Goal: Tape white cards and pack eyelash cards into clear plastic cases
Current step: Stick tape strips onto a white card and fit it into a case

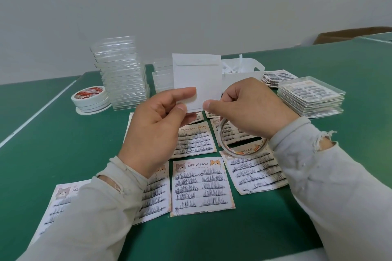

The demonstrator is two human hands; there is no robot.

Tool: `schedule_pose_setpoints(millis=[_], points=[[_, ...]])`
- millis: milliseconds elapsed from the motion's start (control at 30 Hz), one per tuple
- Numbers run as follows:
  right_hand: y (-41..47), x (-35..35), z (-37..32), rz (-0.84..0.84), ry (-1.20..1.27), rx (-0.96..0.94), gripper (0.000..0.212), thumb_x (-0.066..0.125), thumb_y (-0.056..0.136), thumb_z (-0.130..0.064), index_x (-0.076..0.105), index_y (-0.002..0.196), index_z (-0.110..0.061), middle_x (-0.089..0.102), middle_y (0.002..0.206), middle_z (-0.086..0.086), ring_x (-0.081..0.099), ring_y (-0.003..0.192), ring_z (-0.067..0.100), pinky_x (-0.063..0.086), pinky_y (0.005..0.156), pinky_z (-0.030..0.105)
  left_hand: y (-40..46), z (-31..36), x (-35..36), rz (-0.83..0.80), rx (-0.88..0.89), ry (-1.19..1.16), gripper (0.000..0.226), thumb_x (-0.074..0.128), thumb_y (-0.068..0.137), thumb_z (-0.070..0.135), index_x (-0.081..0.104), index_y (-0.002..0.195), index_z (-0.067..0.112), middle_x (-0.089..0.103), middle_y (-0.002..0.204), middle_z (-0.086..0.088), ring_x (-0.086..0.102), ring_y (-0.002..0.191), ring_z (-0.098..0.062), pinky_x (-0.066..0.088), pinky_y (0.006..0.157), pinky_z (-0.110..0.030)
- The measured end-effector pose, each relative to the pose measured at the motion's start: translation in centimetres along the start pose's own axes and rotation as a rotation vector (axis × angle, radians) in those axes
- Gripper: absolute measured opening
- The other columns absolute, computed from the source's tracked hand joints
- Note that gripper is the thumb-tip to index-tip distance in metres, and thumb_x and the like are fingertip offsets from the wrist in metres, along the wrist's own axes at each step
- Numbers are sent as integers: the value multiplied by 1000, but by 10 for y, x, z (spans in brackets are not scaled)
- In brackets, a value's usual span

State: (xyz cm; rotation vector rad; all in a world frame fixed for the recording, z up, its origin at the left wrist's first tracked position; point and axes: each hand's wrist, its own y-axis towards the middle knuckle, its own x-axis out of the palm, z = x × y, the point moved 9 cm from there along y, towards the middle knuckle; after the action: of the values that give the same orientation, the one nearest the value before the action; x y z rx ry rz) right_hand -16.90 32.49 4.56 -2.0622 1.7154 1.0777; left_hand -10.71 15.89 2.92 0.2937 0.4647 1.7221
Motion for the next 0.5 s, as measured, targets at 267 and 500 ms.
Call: schedule_pose_setpoints(millis=[267,500], points=[[-1,9,-4,-29,69,-49,40,74,88,-41,73,73,-4,45,35,-14,42,33,3,30,36,9,1,0,-16,235,74,129,22,75,79,22,68,90,40,73,90,7,69,80,-35,61,82,-53],[-3,1,-15,58,93,-146,20,78,84,-30,73,67,-20,71,69,-9,50,44,-5,35,45,6,1,2,-29,301,76,119,28,75,79,21,66,90,45,72,99,8,65,82,-43,61,82,-53]])
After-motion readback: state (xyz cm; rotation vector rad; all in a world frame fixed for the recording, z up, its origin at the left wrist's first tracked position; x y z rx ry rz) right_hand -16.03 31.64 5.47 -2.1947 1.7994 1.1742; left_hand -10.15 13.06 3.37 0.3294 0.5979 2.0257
